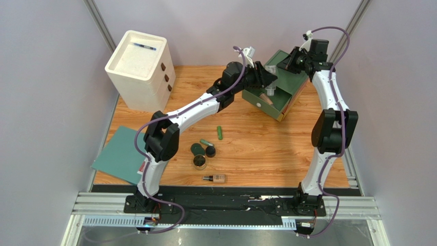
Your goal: Organize the makeup
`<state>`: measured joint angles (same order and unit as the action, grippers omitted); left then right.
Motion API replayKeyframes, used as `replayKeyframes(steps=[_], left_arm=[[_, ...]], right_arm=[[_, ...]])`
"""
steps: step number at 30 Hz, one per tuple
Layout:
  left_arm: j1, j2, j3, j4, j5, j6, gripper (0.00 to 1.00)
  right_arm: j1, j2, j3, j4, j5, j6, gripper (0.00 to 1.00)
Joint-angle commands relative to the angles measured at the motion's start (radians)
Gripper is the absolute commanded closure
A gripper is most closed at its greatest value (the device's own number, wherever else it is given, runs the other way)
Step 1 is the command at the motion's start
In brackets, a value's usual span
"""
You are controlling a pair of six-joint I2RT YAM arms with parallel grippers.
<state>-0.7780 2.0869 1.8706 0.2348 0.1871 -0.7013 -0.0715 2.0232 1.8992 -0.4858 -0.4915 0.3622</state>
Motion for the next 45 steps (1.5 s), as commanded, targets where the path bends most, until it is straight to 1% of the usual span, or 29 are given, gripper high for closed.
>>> replayKeyframes(steps=[1,2,3,6,7,8,11,12,14,15,18,23,26,29,31,32,33,34,35,36,37,38,40,41,42,44,45], left_arm=[[-0.003,0.011,0.033,0.202,0.014,-0.237,1.0],[-0.003,0.019,0.035,0.213,0.02,-0.247,1.0],[-0.004,0.038,0.048,0.213,0.041,-0.247,0.94],[-0.003,0.071,0.099,0.186,0.084,-0.242,0.67],[-0.003,0.079,0.111,0.17,0.095,-0.242,0.64],[-0.003,0.091,0.131,0.163,0.107,-0.239,0.55],[-0.004,0.094,0.136,0.147,0.114,-0.236,0.43],[-0.006,0.096,0.133,0.147,0.115,-0.236,0.36],[-0.009,0.094,0.127,0.146,0.124,-0.221,0.3],[-0.01,0.091,0.122,0.141,0.123,-0.219,0.26],[-0.01,0.084,0.108,0.124,0.123,-0.204,0.23],[-0.009,0.07,0.107,0.116,0.11,-0.173,0.23],[-0.004,0.056,0.117,0.115,0.112,-0.127,0.23],[0.006,0.015,0.116,0.074,0.118,-0.025,0.23],[0.019,-0.039,0.105,0.029,0.144,0.1,0.23],[0.022,-0.063,0.096,-0.039,0.155,0.15,0.23],[0.023,-0.088,0.063,-0.081,0.169,0.277,0.23],[0.023,-0.153,0.036,-0.124,0.172,0.346,0.22],[0.023,-0.189,0.004,-0.203,0.176,0.412,0.22],[0.023,-0.229,-0.036,-0.23,0.173,0.533,0.22],[0.023,-0.31,-0.119,-0.288,0.169,0.595,0.22],[0.023,-0.348,-0.163,-0.381,0.167,0.706,0.21],[0.022,-0.453,-0.271,-0.493,0.158,0.837,0.18],[0.02,-0.484,-0.304,-0.606,0.153,0.891,0.17],[0.019,-0.514,-0.336,-0.661,0.143,0.978,0.17],[0.011,-0.596,-0.433,-0.776,0.129,1.04,0.16],[0.006,-0.646,-0.499,-0.801,0.12,1.077,0.15]], right_arm=[[0.015,0.146,-0.089,-0.336,0.107,-0.068,0.99],[0.015,0.146,-0.085,-0.336,0.107,-0.066,0.99],[0.013,0.149,-0.083,-0.335,0.105,-0.068,0.98],[0.012,0.154,-0.075,-0.338,0.1,-0.068,0.98],[0.01,0.154,-0.075,-0.339,0.1,-0.066,0.98],[0.009,0.155,-0.074,-0.339,0.1,-0.065,0.98],[0.004,0.152,-0.075,-0.339,0.1,-0.066,0.98],[0.003,0.151,-0.078,-0.339,0.1,-0.066,0.98],[0.001,0.149,-0.08,-0.341,0.1,-0.065,0.98],[0.001,0.149,-0.08,-0.339,0.1,-0.066,0.98],[-0.002,0.147,-0.077,-0.339,0.099,-0.066,0.98],[-0.004,0.147,-0.075,-0.341,0.097,-0.065,0.98],[-0.004,0.147,-0.075,-0.343,0.097,-0.068,0.98],[-0.004,0.143,-0.077,-0.343,0.1,-0.069,0.98],[-0.005,0.143,-0.077,-0.346,0.102,-0.069,0.98],[-0.005,0.143,-0.077,-0.346,0.102,-0.069,0.98],[-0.005,0.143,-0.075,-0.346,0.102,-0.071,0.98],[-0.005,0.141,-0.075,-0.347,0.103,-0.071,0.98],[-0.005,0.141,-0.075,-0.349,0.108,-0.072,0.98],[-0.005,0.14,-0.075,-0.349,0.107,-0.072,0.98],[-0.007,0.14,-0.075,-0.349,0.107,-0.074,0.98],[-0.007,0.138,-0.078,-0.349,0.11,-0.074,0.98],[-0.008,0.138,-0.083,-0.349,0.11,-0.077,0.98],[-0.008,0.138,-0.087,-0.346,0.108,-0.075,0.98],[-0.008,0.138,-0.094,-0.347,0.107,-0.077,0.98],[-0.008,0.138,-0.103,-0.341,0.103,-0.075,0.98],[-0.008,0.138,-0.112,-0.339,0.103,-0.074,0.98]])
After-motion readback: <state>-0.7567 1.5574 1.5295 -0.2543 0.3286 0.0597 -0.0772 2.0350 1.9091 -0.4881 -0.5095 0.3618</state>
